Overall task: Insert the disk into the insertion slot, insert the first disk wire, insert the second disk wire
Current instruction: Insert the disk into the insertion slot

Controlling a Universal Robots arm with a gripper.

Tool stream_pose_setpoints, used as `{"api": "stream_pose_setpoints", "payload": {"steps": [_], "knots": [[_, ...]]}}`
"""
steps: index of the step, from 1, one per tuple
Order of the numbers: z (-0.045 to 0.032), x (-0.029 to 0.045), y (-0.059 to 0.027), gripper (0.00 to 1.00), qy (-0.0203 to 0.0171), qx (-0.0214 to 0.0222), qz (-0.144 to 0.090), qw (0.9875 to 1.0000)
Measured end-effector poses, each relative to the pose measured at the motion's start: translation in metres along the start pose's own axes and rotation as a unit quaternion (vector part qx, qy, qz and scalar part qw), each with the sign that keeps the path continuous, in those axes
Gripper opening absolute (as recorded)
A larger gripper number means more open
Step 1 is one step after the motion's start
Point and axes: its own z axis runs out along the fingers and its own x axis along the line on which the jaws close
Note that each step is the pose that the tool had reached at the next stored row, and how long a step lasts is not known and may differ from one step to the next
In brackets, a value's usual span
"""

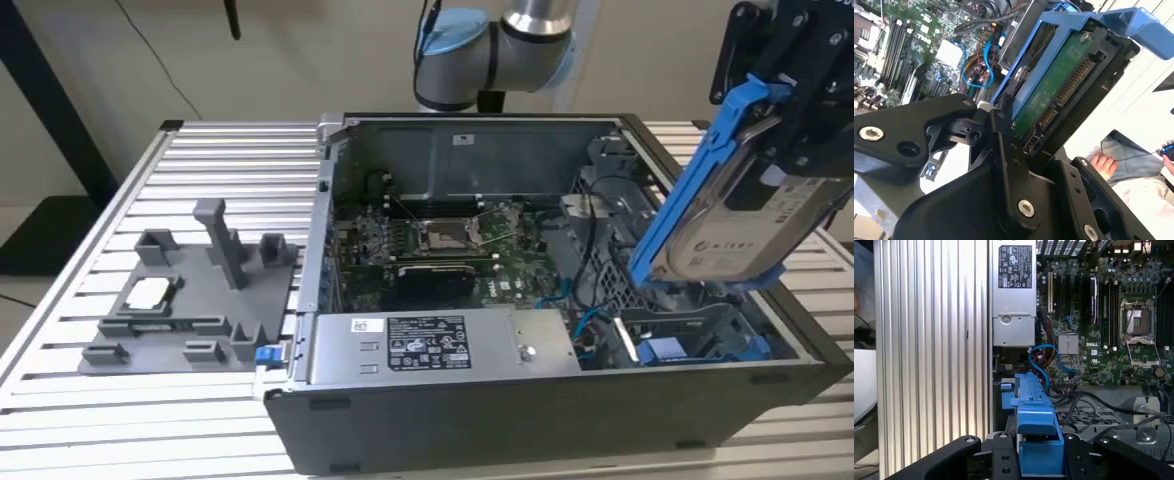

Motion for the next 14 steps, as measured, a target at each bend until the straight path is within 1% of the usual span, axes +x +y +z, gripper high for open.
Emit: {"api": "stream_pose_setpoints", "payload": {"steps": [14], "knots": [[0.0084, 0.0038, -0.0006, 0.33, 0.0, 0.0, 0.0, 1.0]]}}
